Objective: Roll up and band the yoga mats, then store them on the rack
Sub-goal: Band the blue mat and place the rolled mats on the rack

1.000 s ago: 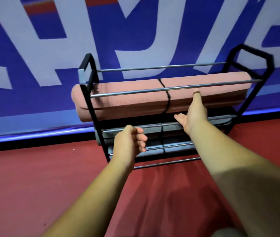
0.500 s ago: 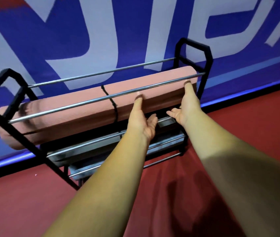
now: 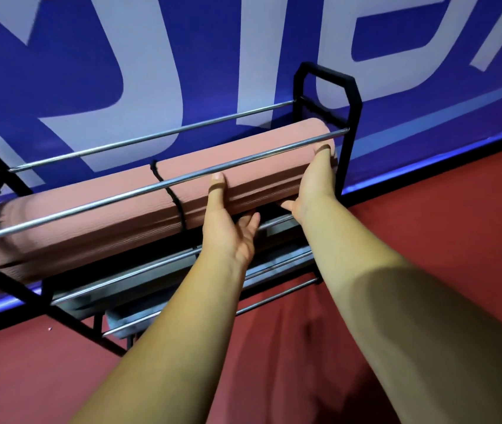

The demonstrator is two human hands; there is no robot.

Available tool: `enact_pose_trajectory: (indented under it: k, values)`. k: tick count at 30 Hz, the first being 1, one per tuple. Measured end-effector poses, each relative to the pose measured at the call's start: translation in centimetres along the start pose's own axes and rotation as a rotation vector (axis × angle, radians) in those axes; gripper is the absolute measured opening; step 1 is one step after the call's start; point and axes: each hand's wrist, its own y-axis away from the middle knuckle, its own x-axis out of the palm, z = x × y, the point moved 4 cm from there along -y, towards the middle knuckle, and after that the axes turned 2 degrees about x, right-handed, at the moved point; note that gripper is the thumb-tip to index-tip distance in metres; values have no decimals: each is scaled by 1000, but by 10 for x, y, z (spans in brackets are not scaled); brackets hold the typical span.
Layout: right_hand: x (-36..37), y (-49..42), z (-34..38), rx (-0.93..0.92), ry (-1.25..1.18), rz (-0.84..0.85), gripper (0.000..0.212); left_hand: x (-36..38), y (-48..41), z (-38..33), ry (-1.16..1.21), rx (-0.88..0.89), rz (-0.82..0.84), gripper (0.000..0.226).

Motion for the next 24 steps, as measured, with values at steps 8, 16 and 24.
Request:
enact_pose_trajectory:
  k: [8, 16, 24]
  values:
    - [8, 8, 6, 2, 28, -49, 83, 0, 2, -2, 5, -21, 27, 51]
    - [8, -1, 3, -64, 2, 16, 65, 6, -8, -5, -32, -100, 89, 36]
    - [10, 1, -12, -94, 139, -37, 83, 8, -17, 1, -108, -139, 157, 63]
